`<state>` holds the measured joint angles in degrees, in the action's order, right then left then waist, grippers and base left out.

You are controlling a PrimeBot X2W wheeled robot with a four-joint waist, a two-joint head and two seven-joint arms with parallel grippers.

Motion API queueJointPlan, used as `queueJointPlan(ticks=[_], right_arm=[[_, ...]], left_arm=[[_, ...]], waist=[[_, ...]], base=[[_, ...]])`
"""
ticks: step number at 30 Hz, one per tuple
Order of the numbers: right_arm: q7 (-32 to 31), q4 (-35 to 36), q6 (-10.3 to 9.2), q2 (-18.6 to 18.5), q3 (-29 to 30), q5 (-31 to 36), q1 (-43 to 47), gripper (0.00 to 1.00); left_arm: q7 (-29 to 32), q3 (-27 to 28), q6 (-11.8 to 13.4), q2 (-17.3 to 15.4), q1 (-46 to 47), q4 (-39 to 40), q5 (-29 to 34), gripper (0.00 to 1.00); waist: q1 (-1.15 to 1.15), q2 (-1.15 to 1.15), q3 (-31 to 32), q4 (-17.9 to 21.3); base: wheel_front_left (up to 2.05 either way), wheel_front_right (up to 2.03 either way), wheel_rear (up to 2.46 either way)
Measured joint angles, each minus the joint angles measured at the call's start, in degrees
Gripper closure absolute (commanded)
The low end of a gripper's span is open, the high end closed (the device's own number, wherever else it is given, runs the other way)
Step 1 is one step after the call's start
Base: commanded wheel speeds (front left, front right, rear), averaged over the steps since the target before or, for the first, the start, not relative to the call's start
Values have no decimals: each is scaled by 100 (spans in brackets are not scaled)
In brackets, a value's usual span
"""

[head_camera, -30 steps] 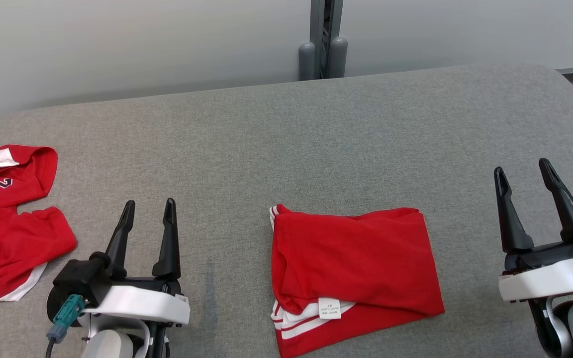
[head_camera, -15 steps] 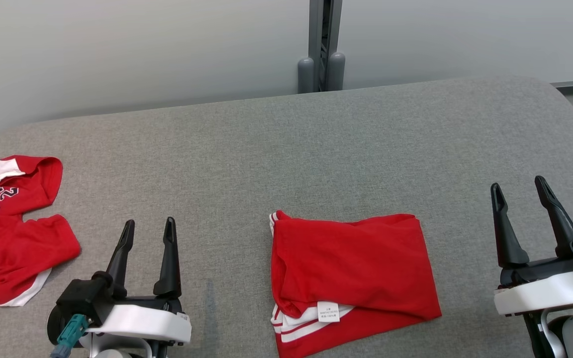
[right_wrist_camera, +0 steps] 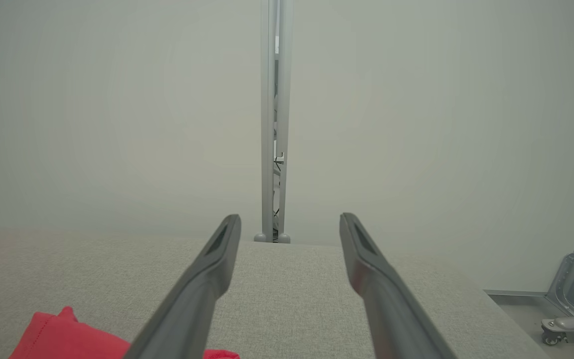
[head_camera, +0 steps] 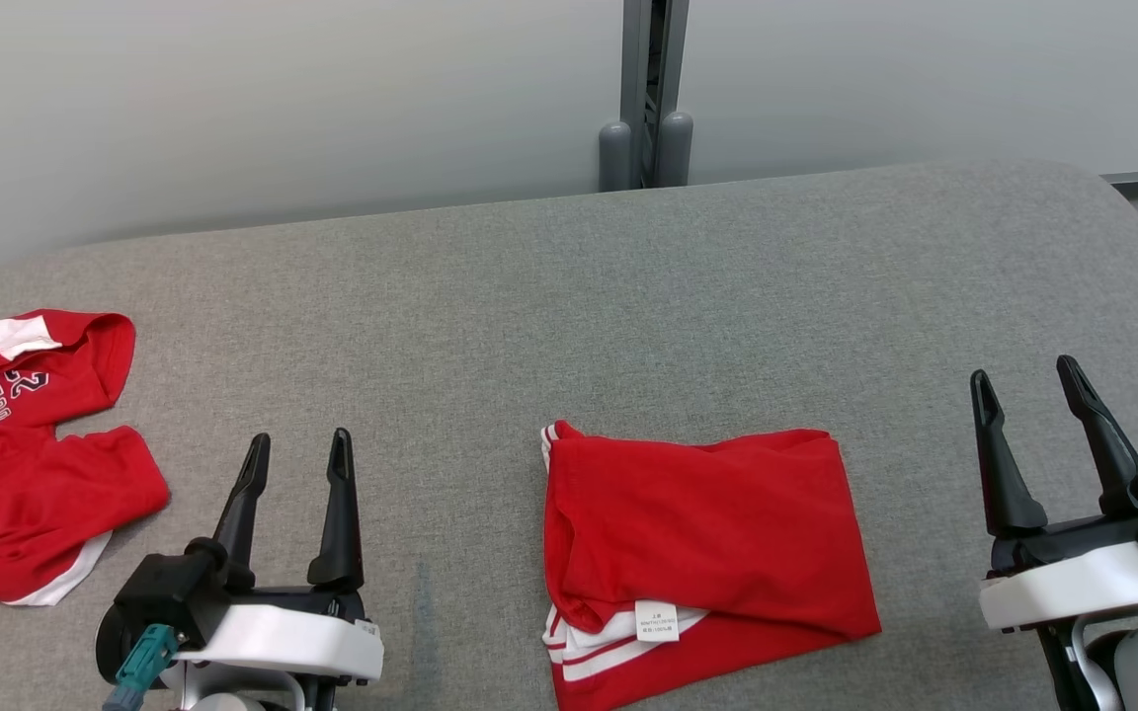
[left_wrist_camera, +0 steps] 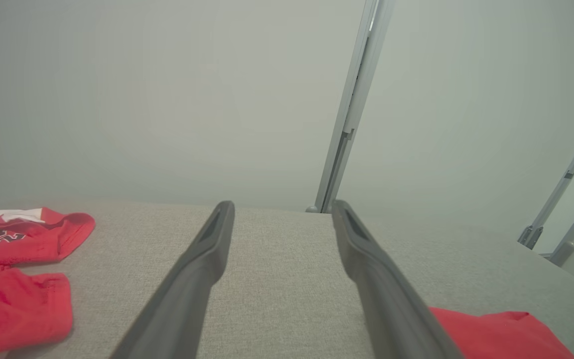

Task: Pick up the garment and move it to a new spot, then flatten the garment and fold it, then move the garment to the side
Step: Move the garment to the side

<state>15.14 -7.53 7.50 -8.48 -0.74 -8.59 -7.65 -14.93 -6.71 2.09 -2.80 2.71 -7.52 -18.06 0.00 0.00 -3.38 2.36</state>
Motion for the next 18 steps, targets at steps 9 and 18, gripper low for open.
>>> queueJointPlan(ticks=[9,18], right_arm=[[0,-120,0,4,-34,-81,4,0],[-333,-1213,0,-3,-431,-1206,-24,0]], left_arm=[[0,-15,-1,0,-10,-3,24,0],[0,-100,-46,0,23,-48,93,0]], waist=[[0,0,-27,-18],[0,0,-192,-107]], base=[[0,0,0],[0,0,0]])
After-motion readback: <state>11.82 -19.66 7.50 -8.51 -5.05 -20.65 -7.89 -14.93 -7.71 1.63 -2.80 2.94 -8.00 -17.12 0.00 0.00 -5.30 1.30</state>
